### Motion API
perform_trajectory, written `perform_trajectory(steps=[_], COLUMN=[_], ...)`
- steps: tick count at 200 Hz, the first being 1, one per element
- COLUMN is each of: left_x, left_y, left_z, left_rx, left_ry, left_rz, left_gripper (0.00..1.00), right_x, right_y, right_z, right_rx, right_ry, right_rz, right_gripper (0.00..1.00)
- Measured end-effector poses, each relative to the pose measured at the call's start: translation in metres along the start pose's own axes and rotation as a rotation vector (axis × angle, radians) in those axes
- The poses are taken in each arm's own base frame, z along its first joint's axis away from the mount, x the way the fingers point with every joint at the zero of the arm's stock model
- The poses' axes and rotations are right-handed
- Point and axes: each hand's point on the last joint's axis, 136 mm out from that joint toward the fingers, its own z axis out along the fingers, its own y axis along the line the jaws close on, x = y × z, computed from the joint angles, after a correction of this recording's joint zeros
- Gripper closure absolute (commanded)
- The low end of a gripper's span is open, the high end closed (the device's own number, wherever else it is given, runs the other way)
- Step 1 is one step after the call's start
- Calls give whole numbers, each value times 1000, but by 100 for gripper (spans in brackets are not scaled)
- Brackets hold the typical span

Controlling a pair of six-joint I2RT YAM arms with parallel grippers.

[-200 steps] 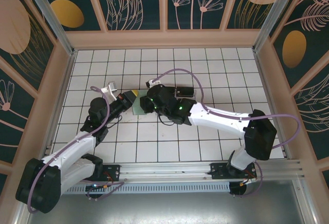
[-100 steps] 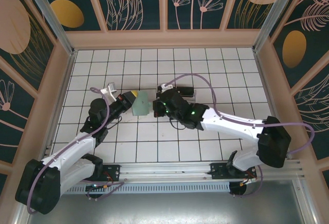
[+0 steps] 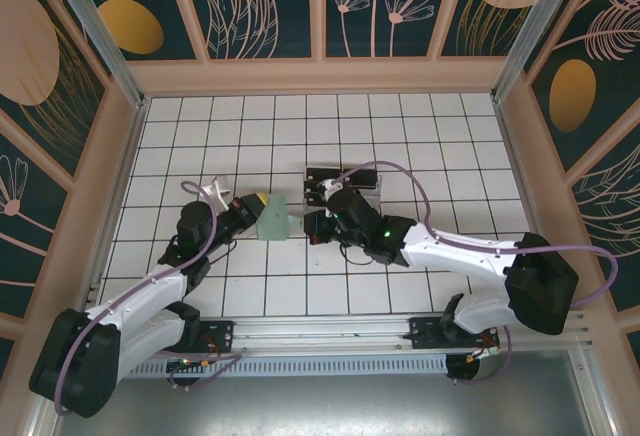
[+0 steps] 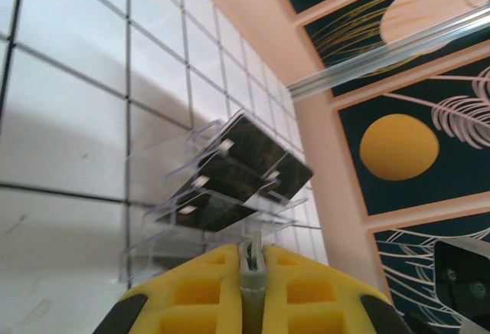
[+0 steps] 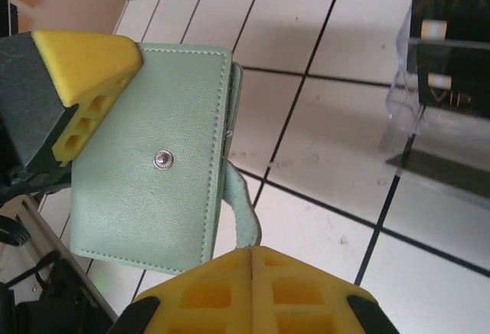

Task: Put the credit cards into the card holder
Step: Place the card holder at the center of the table.

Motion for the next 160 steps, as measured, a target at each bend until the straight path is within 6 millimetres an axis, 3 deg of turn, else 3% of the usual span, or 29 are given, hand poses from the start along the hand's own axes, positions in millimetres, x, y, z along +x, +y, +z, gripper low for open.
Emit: perform_trajectory(steps=[11, 31, 47, 61, 84, 118, 160], left_x=[7, 18, 25, 30, 36, 37, 38], left_y=[9, 27, 38, 48, 63, 72, 73], left_z=[-1, -3, -4, -5, -7, -8, -3], left_rx=[-20, -59, -84, -113, -160, -195, -232], left_ry=[16, 43, 60, 68, 77, 79, 113], left_rz=[-7, -21, -29, -32, -31, -23, -2], left_gripper=[100, 90, 75, 55, 36, 29, 26], right_x=[8, 20, 28, 34, 47, 59, 57], right_y=[-3, -8, -12, -15, -23, -31, -27], right_z=[2, 4, 5, 6, 5, 1, -3], right_rx=[-9, -30, -42, -50, -49, -49, -74], right_ry=[16, 35, 49, 57, 82, 99, 83], right_rz=[12, 34, 52, 66, 86, 110, 127], right_gripper=[100, 100, 100, 100, 100, 100, 100])
